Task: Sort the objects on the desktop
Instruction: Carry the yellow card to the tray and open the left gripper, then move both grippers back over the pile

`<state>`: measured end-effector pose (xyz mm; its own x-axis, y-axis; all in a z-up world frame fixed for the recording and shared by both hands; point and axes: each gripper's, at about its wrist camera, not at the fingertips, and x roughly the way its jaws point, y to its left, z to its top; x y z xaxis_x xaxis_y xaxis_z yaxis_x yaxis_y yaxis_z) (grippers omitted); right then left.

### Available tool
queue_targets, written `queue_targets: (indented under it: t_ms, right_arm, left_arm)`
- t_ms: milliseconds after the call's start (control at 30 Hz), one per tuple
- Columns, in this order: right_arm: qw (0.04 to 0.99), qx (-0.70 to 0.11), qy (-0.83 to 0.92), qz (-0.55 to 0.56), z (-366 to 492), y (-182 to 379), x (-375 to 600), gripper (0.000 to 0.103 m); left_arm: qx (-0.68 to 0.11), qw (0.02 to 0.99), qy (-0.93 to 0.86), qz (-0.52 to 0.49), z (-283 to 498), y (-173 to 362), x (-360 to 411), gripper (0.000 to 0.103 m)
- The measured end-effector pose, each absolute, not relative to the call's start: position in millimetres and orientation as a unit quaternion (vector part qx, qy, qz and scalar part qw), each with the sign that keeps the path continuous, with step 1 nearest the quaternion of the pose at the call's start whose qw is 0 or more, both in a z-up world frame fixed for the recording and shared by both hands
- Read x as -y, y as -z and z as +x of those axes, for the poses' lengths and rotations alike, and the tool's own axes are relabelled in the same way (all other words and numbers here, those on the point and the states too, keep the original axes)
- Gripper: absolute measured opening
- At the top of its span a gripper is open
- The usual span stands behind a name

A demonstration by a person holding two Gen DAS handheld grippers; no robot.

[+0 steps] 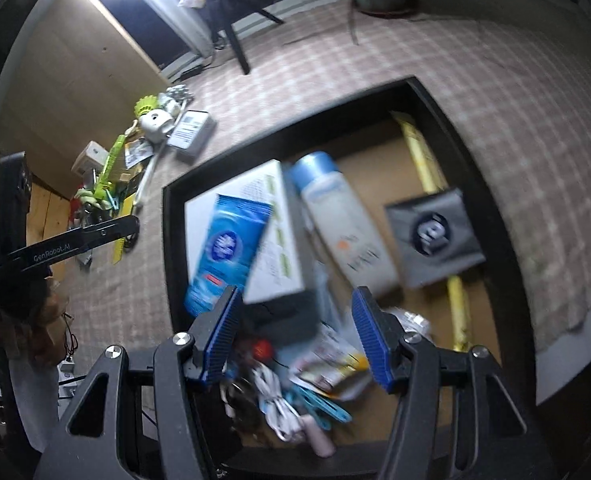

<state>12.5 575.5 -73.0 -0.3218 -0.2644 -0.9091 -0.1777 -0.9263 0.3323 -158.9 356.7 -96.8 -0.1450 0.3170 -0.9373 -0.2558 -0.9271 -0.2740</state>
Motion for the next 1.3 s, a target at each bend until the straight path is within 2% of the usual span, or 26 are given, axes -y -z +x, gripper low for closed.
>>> queue_targets:
  t_ms: [367,500,633,900,1300]
  right_arm:
    - [0.013,0.203,0.789,0.580,41.0,76.5,-612.2,0.056]
    - [0.012,0.202,0.788,0.582,45.5,77.9,-615.3,0.056]
    - [0.014,0.200,0.785,0.586,45.3,80.1,-613.4,0.056]
    - [0.036,0.184,0.786,0.590,34.7,78.0,-588.7,0.056]
    - [0.118,0.121,0.792,0.586,-17.3,57.3,-479.9,0.056]
  left_arm:
    - [0.010,0.204,-0.752,-0.626,-144.9,98.6,-404.3,0.047]
    - [0.002,0.195,-0.759,-0.622,-140.9,97.9,-408.4,0.053]
    - [0.007,0.193,-0.763,-0.617,-138.2,94.8,-403.0,0.053]
    - [0.029,0.168,-0.771,-0.614,-140.2,91.1,-357.4,0.052]
    - [0.085,0.076,-0.788,-0.604,-150.3,106.7,-222.6,0.051]
